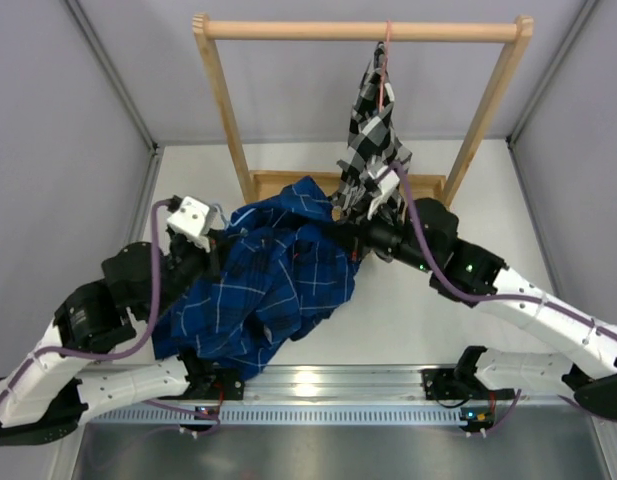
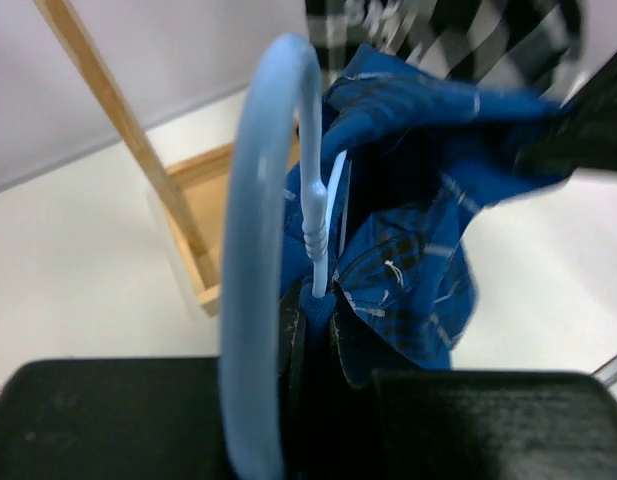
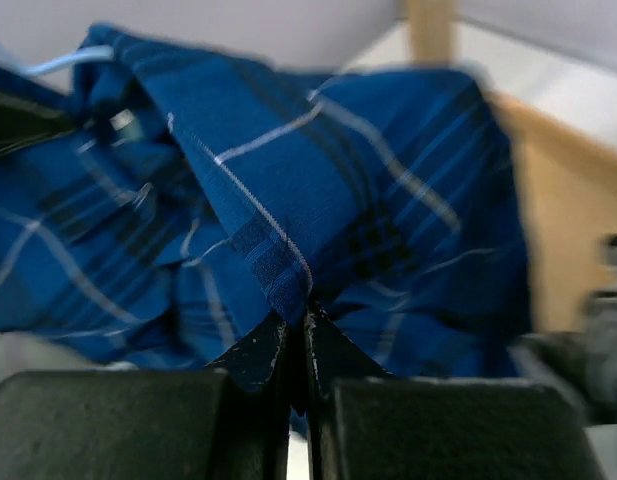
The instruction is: Place the shirt on the hanger
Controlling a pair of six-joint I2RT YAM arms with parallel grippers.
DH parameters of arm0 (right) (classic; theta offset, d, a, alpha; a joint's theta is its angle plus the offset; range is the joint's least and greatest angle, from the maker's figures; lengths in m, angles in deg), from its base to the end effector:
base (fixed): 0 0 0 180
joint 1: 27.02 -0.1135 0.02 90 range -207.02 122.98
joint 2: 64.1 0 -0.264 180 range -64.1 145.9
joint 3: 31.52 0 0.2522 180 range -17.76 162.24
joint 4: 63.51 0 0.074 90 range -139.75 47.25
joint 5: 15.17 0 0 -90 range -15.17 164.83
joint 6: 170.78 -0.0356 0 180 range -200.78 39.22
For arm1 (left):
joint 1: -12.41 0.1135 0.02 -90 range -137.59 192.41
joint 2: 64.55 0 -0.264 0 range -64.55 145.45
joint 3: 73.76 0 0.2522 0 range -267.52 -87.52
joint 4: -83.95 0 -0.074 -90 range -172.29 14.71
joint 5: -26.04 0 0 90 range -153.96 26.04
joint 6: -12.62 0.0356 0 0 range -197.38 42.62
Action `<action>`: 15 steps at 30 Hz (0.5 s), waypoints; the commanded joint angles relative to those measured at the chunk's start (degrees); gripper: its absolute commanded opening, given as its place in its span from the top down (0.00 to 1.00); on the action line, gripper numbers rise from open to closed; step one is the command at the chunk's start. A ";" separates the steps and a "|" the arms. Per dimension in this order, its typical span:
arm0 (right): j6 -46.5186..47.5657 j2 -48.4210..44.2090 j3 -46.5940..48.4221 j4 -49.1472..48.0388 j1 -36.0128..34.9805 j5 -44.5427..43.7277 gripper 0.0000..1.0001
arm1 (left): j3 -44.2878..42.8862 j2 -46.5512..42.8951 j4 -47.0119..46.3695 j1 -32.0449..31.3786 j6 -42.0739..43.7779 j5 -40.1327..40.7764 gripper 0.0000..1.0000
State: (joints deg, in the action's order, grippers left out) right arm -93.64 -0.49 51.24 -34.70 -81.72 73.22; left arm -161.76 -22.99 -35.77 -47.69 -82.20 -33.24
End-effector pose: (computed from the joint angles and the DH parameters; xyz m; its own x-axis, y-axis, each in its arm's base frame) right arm 0.1447 0.2026 0.4143 -0.2725 0.0001 -0.9621 -0.7582 0.6157 0.2148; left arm 0.0645 -0.0757 0.4464 -0.1607 0.1345 -0.9778 0.4862 0.8729 0.0402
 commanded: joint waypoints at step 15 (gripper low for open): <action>-20.90 -6.63 -24.76 -29.07 -3.93 23.76 0.62 | -5.67 6.78 -14.97 -0.37 0.51 -16.82 1.00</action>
State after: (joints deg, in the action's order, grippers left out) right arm -117.21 -0.66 28.72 -65.26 -85.04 93.18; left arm -169.45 -16.15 -42.52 -48.06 -82.17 -45.57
